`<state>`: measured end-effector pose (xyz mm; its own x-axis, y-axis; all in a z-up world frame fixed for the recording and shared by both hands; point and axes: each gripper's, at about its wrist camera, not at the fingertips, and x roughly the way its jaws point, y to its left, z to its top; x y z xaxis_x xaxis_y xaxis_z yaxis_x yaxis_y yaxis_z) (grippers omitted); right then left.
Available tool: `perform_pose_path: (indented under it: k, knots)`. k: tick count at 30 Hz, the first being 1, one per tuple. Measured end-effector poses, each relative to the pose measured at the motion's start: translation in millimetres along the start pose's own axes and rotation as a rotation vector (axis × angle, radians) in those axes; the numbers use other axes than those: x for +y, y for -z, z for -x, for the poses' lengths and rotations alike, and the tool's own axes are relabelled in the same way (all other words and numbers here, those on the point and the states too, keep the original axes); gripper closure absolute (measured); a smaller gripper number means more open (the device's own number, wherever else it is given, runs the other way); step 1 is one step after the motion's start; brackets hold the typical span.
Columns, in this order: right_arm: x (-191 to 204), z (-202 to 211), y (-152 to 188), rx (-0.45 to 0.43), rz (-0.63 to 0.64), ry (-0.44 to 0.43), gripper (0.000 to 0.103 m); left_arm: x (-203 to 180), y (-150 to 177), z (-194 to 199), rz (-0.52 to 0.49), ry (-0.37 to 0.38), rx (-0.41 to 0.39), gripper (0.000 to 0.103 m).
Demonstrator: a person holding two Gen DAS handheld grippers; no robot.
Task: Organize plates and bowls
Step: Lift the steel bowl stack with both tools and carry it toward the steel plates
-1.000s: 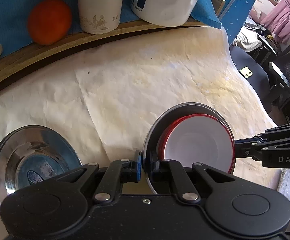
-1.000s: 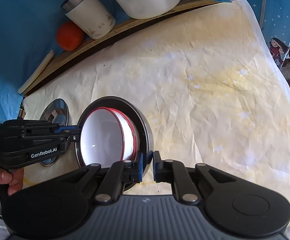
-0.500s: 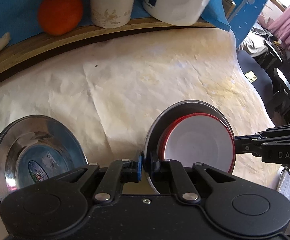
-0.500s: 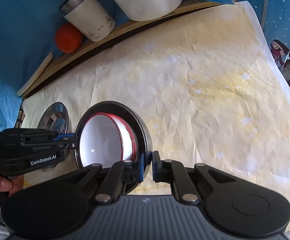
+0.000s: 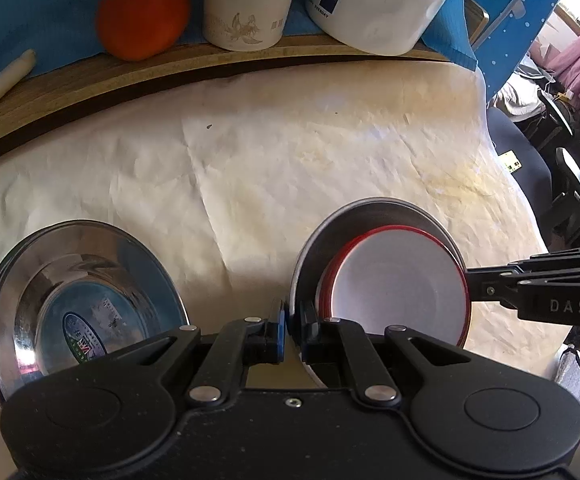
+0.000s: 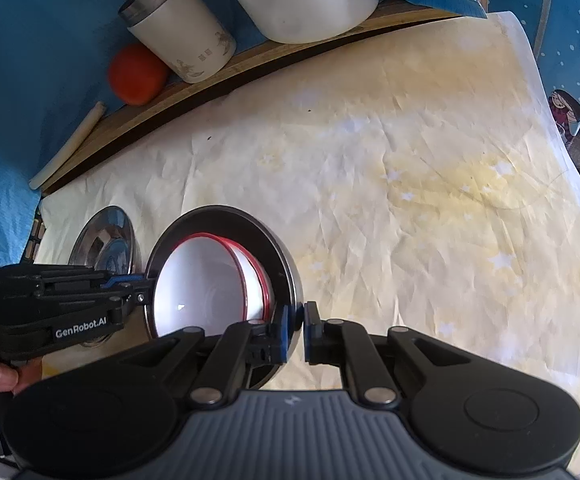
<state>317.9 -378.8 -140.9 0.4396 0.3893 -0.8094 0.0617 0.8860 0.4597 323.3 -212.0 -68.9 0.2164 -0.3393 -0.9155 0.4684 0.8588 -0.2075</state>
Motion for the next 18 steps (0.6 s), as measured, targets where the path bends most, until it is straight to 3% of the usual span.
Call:
perform_pose_path:
  k: [5, 13, 18]
  knots:
    - [0, -6, -3, 0.011, -0.018, -0.010, 0.089, 1, 0, -5, -0.009, -0.002, 0.012, 0.096]
    - [-4, -16, -1, 0.026, -0.073, -0.014, 0.092, 1, -1, -5, 0.002, 0.007, 0.006, 0.096]
    - [-17, -16, 1, 0.047, -0.185, -0.063, 0.093, 5, -2, -3, 0.038, 0.022, 0.013, 0.097]
